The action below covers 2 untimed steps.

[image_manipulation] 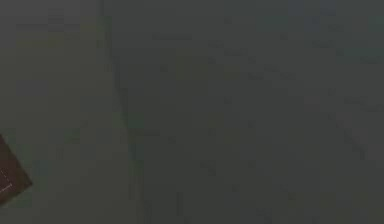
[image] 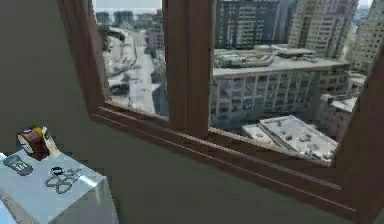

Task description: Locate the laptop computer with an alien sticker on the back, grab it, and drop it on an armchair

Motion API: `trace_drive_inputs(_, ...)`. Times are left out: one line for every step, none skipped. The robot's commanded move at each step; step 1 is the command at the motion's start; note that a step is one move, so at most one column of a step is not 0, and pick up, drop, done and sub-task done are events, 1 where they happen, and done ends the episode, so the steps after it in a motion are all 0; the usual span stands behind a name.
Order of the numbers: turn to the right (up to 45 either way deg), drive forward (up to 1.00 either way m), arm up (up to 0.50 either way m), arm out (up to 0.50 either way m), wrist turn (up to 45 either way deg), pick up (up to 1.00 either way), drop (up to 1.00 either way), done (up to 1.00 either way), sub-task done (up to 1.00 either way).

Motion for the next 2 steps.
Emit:
trace_drive_inputs(-45.0, 0.00, 0.00, 0.00, 0.0, 0.00, 0.00, 0.00, 0.00)
trace_drive_inputs(-33.0, 0.00, 0.00, 0.00, 0.0, 0.00, 0.00, 0.00, 0.00)
